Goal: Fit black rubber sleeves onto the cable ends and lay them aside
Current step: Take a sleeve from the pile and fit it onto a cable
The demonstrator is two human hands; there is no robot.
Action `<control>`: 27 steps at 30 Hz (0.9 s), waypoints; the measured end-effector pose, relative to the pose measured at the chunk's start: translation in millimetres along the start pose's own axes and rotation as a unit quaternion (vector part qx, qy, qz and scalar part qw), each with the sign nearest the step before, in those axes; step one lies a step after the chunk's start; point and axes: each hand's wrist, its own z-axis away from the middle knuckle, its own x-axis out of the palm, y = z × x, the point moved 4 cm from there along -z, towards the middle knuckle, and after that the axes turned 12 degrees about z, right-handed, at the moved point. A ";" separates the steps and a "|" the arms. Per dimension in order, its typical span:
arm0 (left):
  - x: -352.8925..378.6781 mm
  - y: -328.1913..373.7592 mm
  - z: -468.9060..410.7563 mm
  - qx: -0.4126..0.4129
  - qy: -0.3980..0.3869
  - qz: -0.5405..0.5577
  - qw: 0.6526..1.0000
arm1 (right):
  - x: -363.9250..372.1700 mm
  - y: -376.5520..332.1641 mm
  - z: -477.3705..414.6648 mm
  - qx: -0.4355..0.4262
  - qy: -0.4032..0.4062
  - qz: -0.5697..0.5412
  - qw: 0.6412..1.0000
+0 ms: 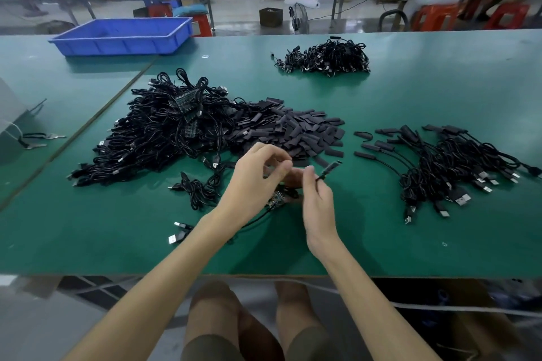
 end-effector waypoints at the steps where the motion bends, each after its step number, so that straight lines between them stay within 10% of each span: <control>1: 0.0 -7.9 3.9 -0.014 -0.014 -0.036 0.999 | -4.1 2.0 -1.0 0.013 0.024 -0.024 0.999; 13: -22.3 -61.2 22.8 -0.131 -0.252 -0.264 0.922 | -13.0 5.0 -1.4 0.062 0.045 -0.083 0.994; 27: -93.1 -67.0 18.0 -0.231 -0.291 -0.508 0.777 | -5.1 -2.8 0.3 0.012 -0.010 -0.043 0.999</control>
